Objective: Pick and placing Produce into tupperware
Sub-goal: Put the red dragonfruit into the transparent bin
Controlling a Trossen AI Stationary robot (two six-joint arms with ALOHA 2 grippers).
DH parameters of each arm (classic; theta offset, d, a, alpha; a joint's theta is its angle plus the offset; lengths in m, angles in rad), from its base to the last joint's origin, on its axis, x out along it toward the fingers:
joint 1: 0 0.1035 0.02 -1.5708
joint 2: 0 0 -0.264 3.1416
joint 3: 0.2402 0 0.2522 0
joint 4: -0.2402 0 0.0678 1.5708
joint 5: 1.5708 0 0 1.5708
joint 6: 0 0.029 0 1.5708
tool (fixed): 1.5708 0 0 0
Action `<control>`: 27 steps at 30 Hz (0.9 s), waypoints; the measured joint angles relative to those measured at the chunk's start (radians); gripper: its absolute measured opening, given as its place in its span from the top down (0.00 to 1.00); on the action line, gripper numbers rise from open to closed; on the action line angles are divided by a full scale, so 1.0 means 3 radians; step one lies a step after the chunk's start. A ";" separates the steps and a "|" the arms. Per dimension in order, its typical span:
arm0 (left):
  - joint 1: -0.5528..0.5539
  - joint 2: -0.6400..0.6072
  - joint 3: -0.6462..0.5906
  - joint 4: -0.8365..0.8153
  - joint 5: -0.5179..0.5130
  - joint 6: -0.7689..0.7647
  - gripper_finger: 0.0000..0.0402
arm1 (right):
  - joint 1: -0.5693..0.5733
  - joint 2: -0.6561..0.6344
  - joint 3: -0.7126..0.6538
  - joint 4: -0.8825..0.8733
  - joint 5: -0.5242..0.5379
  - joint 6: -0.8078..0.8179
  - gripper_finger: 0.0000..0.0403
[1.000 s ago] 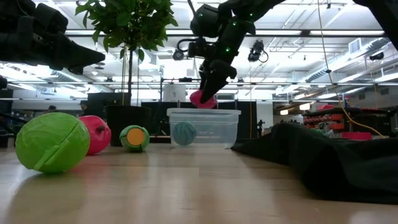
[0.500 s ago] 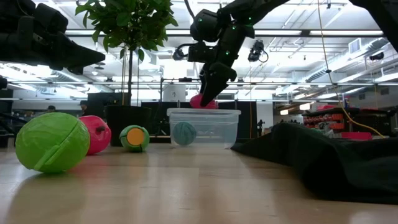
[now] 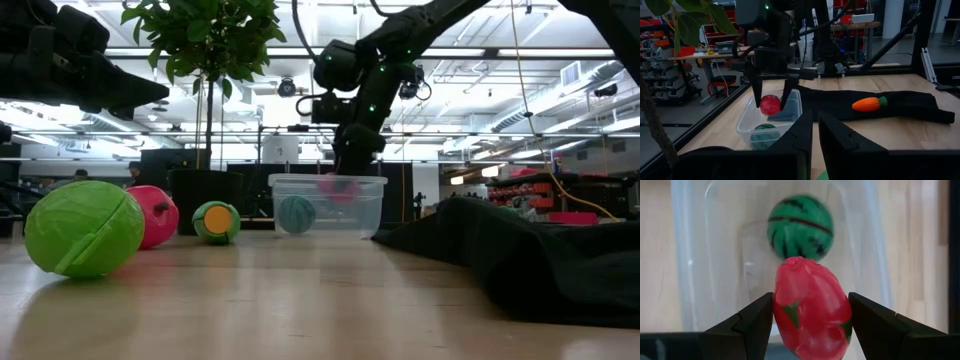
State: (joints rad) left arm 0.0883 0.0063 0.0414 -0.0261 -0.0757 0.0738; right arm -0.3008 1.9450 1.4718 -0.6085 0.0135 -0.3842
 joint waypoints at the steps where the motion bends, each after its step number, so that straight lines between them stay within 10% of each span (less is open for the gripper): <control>1: 0.0001 0.0000 0.0000 0.0000 0.0000 0.0001 0.90 | -0.0003 0.0000 -0.0010 0.0014 0.0000 0.0008 0.38; 27: 0.0001 0.0000 0.0000 0.0000 -0.0006 -0.0003 0.91 | 0.0000 0.0000 -0.0014 0.0024 -0.0202 0.0149 0.37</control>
State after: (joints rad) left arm 0.0887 0.0063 0.0414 -0.0261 -0.0776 0.0731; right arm -0.3009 1.9450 1.4677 -0.6012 -0.0471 -0.3396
